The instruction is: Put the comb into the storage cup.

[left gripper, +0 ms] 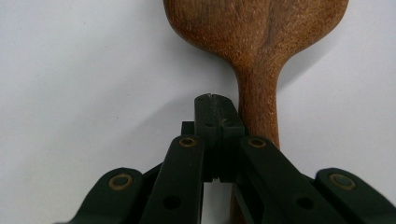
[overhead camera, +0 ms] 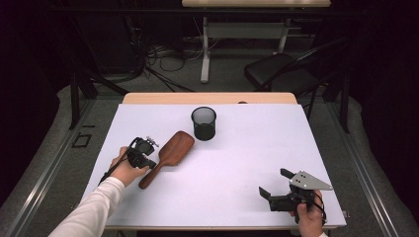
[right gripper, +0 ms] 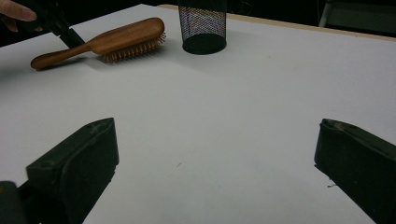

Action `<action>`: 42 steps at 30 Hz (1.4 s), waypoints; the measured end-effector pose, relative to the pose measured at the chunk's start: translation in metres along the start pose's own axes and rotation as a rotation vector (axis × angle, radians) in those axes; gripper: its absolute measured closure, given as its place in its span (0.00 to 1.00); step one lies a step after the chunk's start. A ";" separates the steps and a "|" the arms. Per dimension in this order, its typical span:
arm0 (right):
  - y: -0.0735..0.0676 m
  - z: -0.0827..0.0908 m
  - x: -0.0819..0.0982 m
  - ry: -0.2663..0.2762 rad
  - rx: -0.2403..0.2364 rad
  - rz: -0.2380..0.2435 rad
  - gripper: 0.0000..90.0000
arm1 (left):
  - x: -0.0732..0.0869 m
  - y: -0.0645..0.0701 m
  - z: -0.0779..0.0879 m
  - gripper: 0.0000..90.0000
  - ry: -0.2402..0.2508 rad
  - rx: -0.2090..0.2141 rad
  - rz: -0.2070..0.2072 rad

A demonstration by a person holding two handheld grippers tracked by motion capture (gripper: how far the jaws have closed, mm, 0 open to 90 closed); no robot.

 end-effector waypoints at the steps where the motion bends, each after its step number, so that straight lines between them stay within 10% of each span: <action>1: 0.000 0.000 0.000 -0.001 0.000 0.001 0.00 | 0.000 -0.001 0.001 1.00 0.005 -0.002 0.001; 21: -0.001 -0.001 0.000 0.001 -0.003 0.002 0.00 | -0.005 -0.002 0.016 0.94 0.040 0.011 0.047; 42: -0.001 -0.001 0.001 -0.005 0.000 0.000 0.00 | -0.011 0.002 0.022 0.54 0.072 0.021 0.082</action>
Point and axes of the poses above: each handheld gripper's, and its own axes: z roughly backward along the jaws, x roughly out of its underside, y roughly to its right, the point moved 6 cm from there along -z, roughly forward along the jaws, and after that the axes turned 9 degrees about z, right-handed, at the moved point
